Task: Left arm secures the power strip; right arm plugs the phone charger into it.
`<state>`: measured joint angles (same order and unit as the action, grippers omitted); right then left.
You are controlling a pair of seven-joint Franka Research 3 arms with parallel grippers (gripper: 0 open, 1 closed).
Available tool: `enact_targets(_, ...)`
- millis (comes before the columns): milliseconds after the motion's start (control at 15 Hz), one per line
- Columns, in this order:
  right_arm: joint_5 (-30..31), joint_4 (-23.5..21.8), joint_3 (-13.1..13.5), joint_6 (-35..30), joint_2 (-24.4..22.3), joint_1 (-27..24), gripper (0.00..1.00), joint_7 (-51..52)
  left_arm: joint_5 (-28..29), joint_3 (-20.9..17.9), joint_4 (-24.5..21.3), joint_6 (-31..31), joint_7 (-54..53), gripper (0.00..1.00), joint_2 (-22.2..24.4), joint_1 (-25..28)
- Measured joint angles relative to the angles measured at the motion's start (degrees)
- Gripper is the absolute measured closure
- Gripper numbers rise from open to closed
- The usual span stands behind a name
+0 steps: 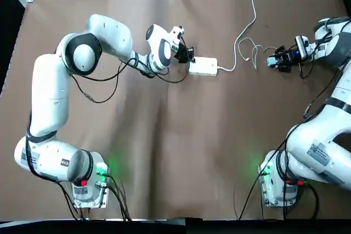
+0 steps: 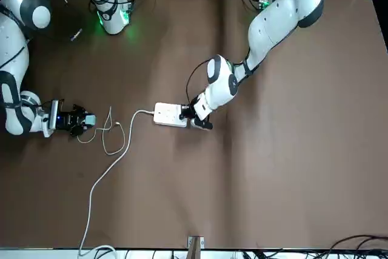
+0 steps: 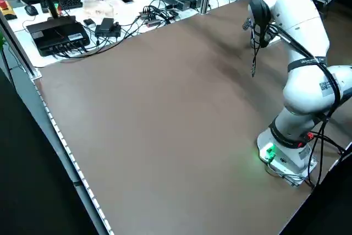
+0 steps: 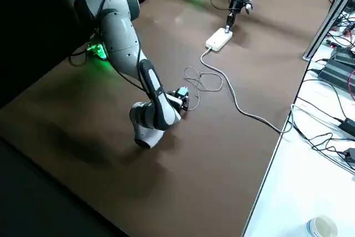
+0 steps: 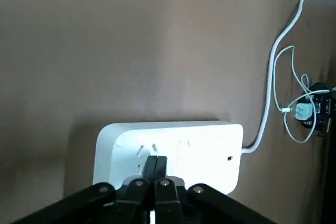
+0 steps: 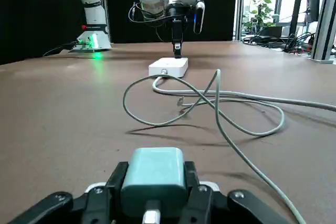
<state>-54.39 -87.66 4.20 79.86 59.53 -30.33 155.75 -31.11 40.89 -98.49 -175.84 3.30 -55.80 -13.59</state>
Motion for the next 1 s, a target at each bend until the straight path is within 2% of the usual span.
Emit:
enact_targets(267,0.0,0.3,0.0,0.9,-0.4,0.0,0.52,-2.1,0.0,0.0,0.0,0.0,0.0,0.99,0.0,0.0)
enact_targets(533,0.0,1.6,0.0,1.9,-2.8,0.2,0.52,-10.1,0.0,0.0,0.0,0.0,0.0,0.99,0.0,0.0)
enact_targets(867,0.5,2.8,0.0,2.1,-10.6,1.8,0.52,-25.6,0.0,0.0,0.0,0.0,0.0,0.99,0.0,0.0)
enact_targets(1000,0.8,3.1,0.1,3.8,-14.9,4.3,0.52,-33.4,0.0,0.0,0.0,-0.1,0.0,0.99,0.0,0.0)
